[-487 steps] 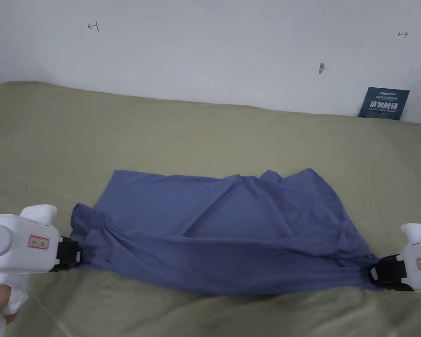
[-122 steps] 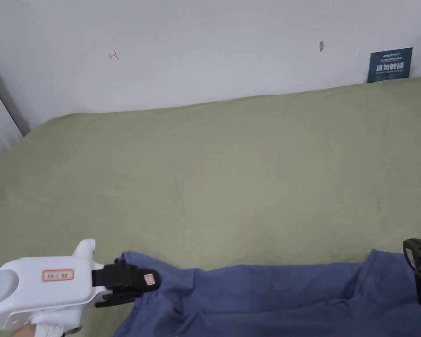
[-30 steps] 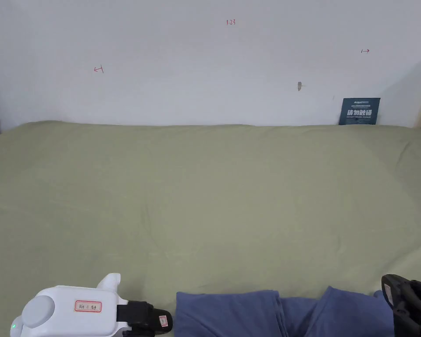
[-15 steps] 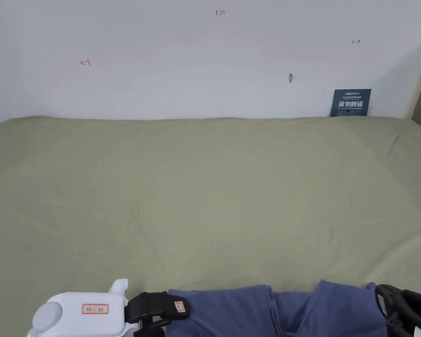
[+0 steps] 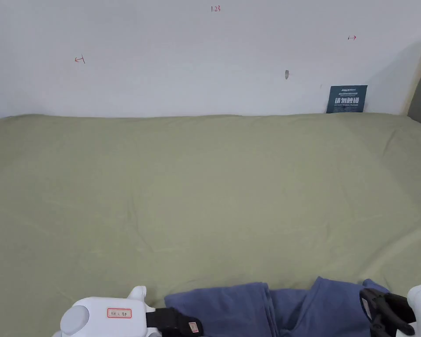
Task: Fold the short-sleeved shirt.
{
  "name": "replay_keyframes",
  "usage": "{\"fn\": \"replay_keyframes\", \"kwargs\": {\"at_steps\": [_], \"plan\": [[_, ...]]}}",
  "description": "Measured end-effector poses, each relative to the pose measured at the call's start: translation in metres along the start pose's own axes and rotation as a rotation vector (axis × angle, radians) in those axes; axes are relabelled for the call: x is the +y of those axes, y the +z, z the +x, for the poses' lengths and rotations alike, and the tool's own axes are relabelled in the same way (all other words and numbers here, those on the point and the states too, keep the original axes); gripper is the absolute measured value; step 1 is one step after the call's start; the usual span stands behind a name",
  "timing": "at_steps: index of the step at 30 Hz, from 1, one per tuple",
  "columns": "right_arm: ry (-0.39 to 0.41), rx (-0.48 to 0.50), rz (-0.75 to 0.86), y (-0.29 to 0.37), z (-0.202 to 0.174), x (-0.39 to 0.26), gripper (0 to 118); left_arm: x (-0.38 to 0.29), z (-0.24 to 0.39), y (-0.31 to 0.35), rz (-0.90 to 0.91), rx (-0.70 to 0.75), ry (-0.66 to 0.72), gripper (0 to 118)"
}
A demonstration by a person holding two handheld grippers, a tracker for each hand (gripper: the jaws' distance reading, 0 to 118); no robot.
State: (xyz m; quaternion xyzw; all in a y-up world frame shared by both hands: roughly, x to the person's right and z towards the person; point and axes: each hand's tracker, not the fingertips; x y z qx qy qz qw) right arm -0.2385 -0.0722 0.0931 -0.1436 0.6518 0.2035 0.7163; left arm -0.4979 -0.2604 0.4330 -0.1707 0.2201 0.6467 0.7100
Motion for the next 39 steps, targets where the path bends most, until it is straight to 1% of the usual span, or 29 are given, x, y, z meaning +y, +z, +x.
{"fn": "replay_keyframes", "kwargs": {"at_steps": [1,4,5,8,11,13,16,17,20,21,24,25,28,30,34,39], "plan": [[0.001,-0.001,-0.002,-0.001,0.0,0.0,0,-0.009,0.015,0.004,0.0,0.006,-0.011,12],[0.001,0.001,-0.001,-0.001,0.0,0.001,0,-0.011,0.017,0.009,-0.002,0.005,-0.015,12],[0.0,0.002,0.001,-0.001,-0.001,0.001,0,-0.005,0.006,0.009,0.001,0.005,-0.022,12],[0.006,0.002,-0.001,-0.001,-0.002,0.003,0,-0.002,0.004,0.023,0.014,0.042,-0.028,12],[0.014,0.001,0.0,0.0,-0.002,0.005,0,0.012,-0.004,0.05,0.028,0.072,-0.042,11],[0.018,0.004,0.003,0.0,-0.001,0.006,0,0.014,0.004,0.074,0.045,0.126,-0.083,11],[0.022,-0.003,0.005,-0.001,-0.001,0.008,0,0.02,0.0,0.115,0.067,0.202,-0.087,11],[0.02,-0.001,0.007,-0.001,0.0,0.009,0,0.02,0.01,0.129,0.085,0.231,-0.092,11],[0.016,0.004,0.011,-0.001,-0.001,0.01,0,0.023,0.011,0.171,0.153,0.297,-0.122,11],[0.018,0.006,0.01,-0.001,-0.002,0.01,0,0.02,0.023,0.176,0.16,0.313,-0.127,11],[0.027,0.01,0.007,-0.002,-0.004,0.011,0,0.017,0.032,0.198,0.171,0.396,-0.171,11],[0.028,0.012,0.008,-0.002,-0.004,0.011,0,0.027,0.017,0.207,0.177,0.413,-0.165,11],[0.03,0.014,0.01,-0.002,-0.006,0.012,0,0.023,0.021,0.213,0.201,0.401,-0.136,11],[0.03,0.014,0.009,-0.003,-0.006,0.012,0,0.027,0.023,0.21,0.193,0.358,-0.164,11],[0.032,0.019,0.01,-0.002,-0.007,0.013,0,0.026,0.052,0.185,0.167,0.332,-0.189,11],[0.027,0.014,0.018,0.002,-0.003,0.009,0,0.028,0.09,0.15,0.128,0.222,-0.232,11]]}}
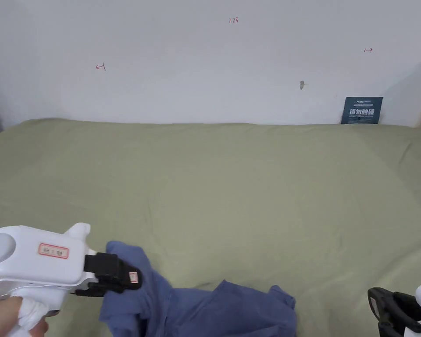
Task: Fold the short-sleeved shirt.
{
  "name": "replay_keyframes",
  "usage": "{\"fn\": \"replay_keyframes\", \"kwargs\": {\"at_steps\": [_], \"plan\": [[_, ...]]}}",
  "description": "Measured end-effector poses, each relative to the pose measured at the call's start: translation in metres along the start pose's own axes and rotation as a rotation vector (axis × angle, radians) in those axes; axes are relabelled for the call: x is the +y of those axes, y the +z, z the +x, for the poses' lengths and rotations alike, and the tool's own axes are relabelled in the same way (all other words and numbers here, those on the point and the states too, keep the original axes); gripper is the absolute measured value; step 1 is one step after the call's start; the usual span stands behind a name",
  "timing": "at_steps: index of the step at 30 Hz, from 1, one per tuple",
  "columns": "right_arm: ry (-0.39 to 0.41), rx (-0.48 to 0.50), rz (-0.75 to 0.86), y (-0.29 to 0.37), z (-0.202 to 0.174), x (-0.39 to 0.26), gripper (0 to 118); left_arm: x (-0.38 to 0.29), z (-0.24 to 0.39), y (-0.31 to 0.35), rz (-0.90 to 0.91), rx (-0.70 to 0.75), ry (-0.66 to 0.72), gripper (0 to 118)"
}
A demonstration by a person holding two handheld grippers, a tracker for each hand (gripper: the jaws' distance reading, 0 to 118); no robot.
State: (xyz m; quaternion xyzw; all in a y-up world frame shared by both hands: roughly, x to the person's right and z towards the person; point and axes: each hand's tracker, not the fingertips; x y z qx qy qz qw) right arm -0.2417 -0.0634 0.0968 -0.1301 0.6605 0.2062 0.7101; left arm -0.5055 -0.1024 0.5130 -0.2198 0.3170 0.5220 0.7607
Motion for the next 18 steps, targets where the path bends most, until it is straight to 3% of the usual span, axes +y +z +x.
{"fn": "replay_keyframes", "kwargs": {"at_steps": [6,16,17,18], "plan": [[-0.026,-0.022,-0.016,0.004,0.009,-0.009,0,-0.004,0.061,-0.052,-0.089,-0.079,-0.116,11],[-0.059,-0.058,-0.021,0.015,0.023,-0.018,0,-0.022,0.105,-0.145,-0.224,-0.101,-0.088,13],[-0.062,-0.062,-0.027,0.015,0.025,-0.019,0,-0.024,0.104,-0.15,-0.231,-0.099,-0.083,18],[-0.065,-0.065,-0.029,0.015,0.025,-0.019,0,-0.025,0.101,-0.155,-0.236,-0.112,-0.071,34]]}}
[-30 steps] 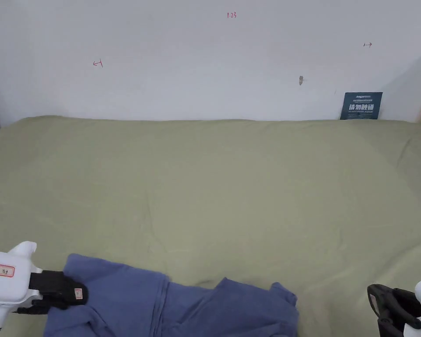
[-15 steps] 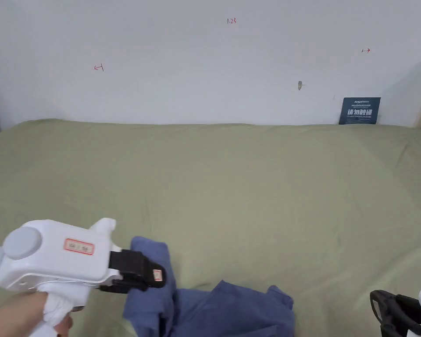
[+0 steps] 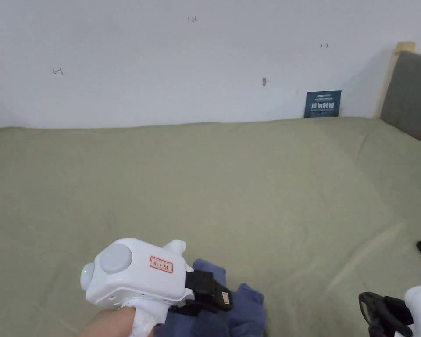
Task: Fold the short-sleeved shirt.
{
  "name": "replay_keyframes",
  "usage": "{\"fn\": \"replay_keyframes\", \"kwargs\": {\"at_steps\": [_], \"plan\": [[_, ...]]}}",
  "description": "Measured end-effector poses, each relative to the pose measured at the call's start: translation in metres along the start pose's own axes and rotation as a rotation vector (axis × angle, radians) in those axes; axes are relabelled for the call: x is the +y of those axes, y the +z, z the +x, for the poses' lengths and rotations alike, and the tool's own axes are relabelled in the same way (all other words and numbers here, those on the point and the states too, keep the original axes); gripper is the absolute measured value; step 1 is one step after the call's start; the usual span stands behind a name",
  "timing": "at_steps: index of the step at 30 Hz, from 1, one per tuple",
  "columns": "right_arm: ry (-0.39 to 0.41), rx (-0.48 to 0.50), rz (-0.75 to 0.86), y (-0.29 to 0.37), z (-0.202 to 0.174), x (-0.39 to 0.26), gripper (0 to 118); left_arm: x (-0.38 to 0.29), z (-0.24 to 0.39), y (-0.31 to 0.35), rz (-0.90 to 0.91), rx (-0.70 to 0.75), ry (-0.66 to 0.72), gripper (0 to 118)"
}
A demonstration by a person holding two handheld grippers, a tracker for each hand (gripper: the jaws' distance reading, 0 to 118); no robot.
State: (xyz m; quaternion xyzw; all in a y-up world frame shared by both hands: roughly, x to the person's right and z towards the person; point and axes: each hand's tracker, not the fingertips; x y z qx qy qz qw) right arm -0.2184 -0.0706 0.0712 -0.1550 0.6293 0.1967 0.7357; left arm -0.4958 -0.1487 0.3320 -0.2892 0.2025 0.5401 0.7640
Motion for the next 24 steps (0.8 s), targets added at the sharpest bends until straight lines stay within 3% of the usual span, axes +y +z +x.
{"fn": "replay_keyframes", "kwargs": {"at_steps": [2,6,8,9,10,11,12,19,24], "plan": [[-0.004,-0.004,-0.007,0.0,0.001,-0.001,0,-0.004,-0.003,-0.005,0.008,-0.085,0.027,62],[-0.015,0.002,-0.011,-0.001,0.001,-0.001,0,0.001,-0.014,-0.004,0.024,-0.152,0.047,64],[-0.017,0.006,-0.011,-0.001,0.0,-0.001,0,0.003,-0.006,0.002,0.052,-0.139,0.02,52],[-0.016,0.008,-0.011,-0.001,0.0,0.0,0,0.004,-0.006,0.005,0.061,-0.139,0.012,35],[-0.012,0.009,-0.01,-0.002,-0.001,0.0,0,0.004,-0.008,0.009,0.074,-0.145,0.011,27],[-0.008,0.011,-0.012,-0.002,-0.003,0.001,0,0.005,-0.009,0.013,0.085,-0.151,0.015,27],[-0.007,0.012,-0.012,-0.003,-0.003,0.001,0,0.001,-0.004,0.015,0.096,-0.152,0.014,4],[0.009,0.03,-0.011,-0.002,-0.008,0.003,0,-0.002,-0.019,0.012,0.169,-0.214,0.01,0],[0.006,0.03,-0.003,0.004,-0.008,0.005,0,-0.023,-0.032,-0.029,0.134,-0.272,0.11,0]]}}
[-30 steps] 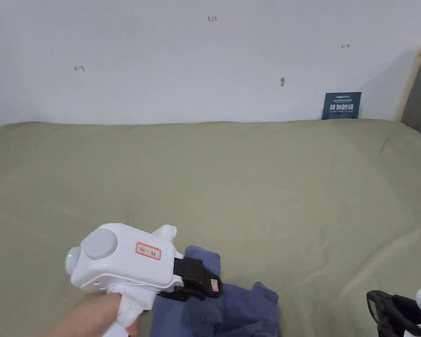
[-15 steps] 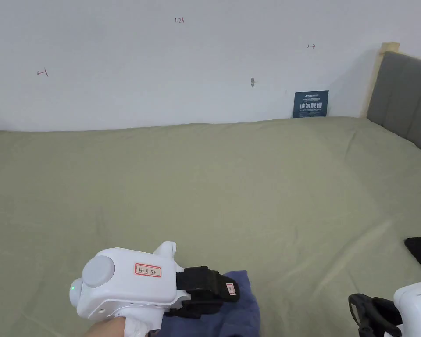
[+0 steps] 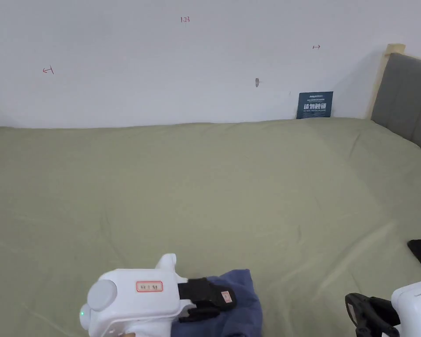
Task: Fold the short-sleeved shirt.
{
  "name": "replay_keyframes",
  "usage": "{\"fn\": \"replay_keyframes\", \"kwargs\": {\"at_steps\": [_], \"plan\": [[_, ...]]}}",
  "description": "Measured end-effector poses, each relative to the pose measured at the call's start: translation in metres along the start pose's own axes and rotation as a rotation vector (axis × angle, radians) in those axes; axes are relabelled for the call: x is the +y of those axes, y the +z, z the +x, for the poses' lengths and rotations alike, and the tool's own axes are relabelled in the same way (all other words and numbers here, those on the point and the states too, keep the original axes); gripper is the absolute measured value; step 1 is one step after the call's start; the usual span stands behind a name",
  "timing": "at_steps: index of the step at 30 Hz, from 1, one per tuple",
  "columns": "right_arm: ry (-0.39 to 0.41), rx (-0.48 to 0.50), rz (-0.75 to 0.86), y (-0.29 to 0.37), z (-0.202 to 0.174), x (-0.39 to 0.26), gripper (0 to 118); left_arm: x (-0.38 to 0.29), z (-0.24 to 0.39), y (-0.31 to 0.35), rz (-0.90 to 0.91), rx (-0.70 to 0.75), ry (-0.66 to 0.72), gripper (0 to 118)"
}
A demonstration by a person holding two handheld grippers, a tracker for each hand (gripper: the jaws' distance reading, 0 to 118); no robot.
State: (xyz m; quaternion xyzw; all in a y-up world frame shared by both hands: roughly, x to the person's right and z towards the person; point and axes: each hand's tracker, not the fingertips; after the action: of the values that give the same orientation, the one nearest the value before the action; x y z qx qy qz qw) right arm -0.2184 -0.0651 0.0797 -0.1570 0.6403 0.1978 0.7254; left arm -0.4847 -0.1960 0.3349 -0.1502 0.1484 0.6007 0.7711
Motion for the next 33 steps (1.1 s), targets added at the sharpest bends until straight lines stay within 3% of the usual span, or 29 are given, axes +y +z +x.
{"fn": "replay_keyframes", "kwargs": {"at_steps": [5,8,15,21,26,33], "plan": [[-0.037,0.01,0.017,0.009,0.002,0.003,0,-0.052,-0.009,-0.048,-0.073,-0.022,0.095,0],[-0.042,0.008,0.021,0.011,0.003,0.004,0,-0.066,-0.025,-0.071,-0.113,-0.017,0.078,0],[-0.037,-0.002,0.027,0.014,0.005,0.006,0,-0.052,-0.018,-0.049,-0.076,-0.025,0.055,0],[-0.005,0.029,-0.007,-0.009,0.0,0.008,0,-0.006,0.027,0.08,0.108,0.217,-0.347,0],[0.012,0.094,0.004,-0.035,-0.015,0.024,0,-0.005,0.023,0.195,0.287,0.34,-0.314,0],[0.045,0.283,-0.018,-0.078,-0.046,0.046,0,-0.048,0.019,0.274,0.503,0.421,-0.277,0]]}}
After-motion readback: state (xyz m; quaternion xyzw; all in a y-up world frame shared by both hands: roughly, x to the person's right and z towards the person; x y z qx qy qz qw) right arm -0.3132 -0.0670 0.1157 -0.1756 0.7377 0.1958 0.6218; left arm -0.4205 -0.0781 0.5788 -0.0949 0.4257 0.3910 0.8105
